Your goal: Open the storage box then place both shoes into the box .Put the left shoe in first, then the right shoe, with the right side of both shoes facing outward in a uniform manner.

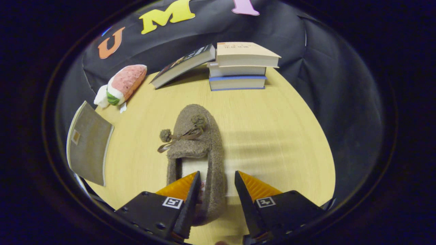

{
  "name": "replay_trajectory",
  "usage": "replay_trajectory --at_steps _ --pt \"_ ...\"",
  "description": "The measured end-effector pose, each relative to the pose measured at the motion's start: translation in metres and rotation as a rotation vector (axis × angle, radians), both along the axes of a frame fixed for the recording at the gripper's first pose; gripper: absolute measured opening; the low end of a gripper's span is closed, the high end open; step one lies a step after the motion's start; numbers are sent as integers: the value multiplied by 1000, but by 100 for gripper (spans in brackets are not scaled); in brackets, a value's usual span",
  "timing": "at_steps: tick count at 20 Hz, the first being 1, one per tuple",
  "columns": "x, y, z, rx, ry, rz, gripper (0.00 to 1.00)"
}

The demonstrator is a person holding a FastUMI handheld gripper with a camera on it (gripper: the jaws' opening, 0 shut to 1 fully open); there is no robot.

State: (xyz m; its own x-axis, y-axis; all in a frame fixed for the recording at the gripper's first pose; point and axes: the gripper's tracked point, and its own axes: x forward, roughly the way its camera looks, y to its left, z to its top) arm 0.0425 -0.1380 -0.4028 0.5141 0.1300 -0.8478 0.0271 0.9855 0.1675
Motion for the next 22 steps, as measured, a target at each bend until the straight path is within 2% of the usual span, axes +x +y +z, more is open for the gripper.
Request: replay_trajectory --at_steps 5,10,15,17,22 --pt "2 -10 2 -9 19 -48 1" --pt "1 -9 14 72 33 -108 0" --pt "-6 9 61 136 -5 -181 0" --pt "-8 30 89 157 -36 -197 0" --pt "-19 122 167 217 -108 -195 0"
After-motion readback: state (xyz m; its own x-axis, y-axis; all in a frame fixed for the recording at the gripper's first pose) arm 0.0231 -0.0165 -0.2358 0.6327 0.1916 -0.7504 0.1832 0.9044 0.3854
